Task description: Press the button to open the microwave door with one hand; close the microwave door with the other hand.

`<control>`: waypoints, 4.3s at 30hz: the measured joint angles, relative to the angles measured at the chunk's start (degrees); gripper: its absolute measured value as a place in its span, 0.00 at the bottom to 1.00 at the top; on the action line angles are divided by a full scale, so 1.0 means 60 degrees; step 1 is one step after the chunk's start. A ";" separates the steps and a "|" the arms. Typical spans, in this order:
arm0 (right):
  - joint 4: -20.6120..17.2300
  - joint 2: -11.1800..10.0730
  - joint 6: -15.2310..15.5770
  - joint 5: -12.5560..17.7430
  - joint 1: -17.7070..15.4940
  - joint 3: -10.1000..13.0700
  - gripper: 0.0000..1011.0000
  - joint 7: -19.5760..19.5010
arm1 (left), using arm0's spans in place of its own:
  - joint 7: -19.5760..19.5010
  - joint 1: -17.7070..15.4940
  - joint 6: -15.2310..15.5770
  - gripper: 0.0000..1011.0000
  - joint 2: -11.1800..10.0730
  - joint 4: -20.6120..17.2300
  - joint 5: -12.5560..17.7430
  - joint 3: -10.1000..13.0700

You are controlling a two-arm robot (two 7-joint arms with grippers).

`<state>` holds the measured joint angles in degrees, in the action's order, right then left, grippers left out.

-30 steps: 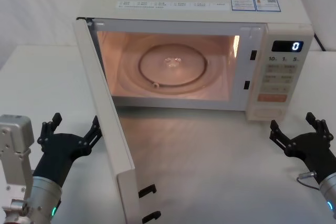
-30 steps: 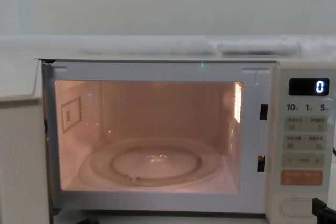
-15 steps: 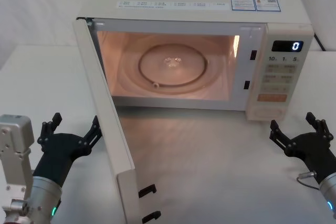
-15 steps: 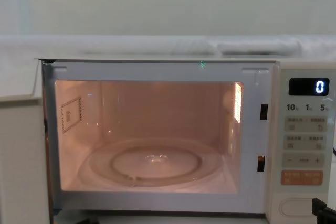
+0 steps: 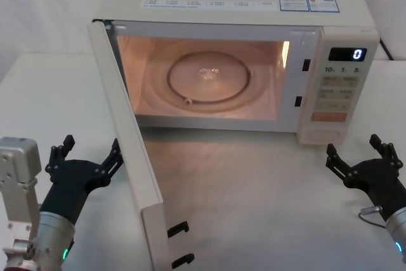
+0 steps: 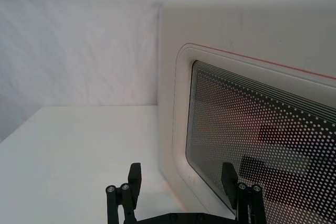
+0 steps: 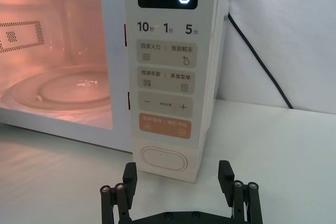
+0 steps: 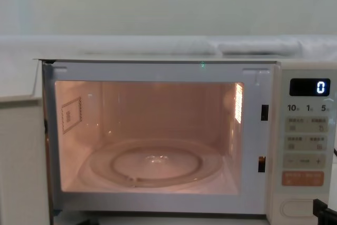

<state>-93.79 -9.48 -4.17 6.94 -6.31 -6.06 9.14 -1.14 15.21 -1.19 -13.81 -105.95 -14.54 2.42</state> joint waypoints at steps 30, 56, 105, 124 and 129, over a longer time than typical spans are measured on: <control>-0.0001 0.0001 0.0000 0.0001 0.0000 0.0000 0.99 0.0000 | 0.0000 0.0000 0.0000 0.99 0.0000 0.0000 0.0000 0.0000; 0.0000 0.0000 0.0000 0.0000 0.0000 0.0000 0.99 0.0000 | 0.0000 0.0000 0.0000 0.71 0.0000 0.0000 0.0000 0.0000; 0.0000 0.0000 0.0000 0.0000 0.0001 0.0000 0.99 0.0000 | -0.0001 0.0000 0.0000 0.00 0.0000 0.0001 0.0000 0.0000; 0.0000 0.0000 0.0000 0.0001 0.0001 0.0001 0.99 0.0000 | -0.0439 0.0493 0.0253 0.00 0.0140 -0.0524 -0.0298 -0.0690; 0.0000 0.0000 0.0000 0.0001 0.0000 0.0001 0.99 0.0001 | -0.0775 0.0777 0.0232 0.00 0.0135 -0.0827 -0.0577 -0.1043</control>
<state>-93.79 -9.48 -4.17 6.95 -6.31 -6.05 9.14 -5.79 19.87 0.20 -13.00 -110.92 -18.01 -3.84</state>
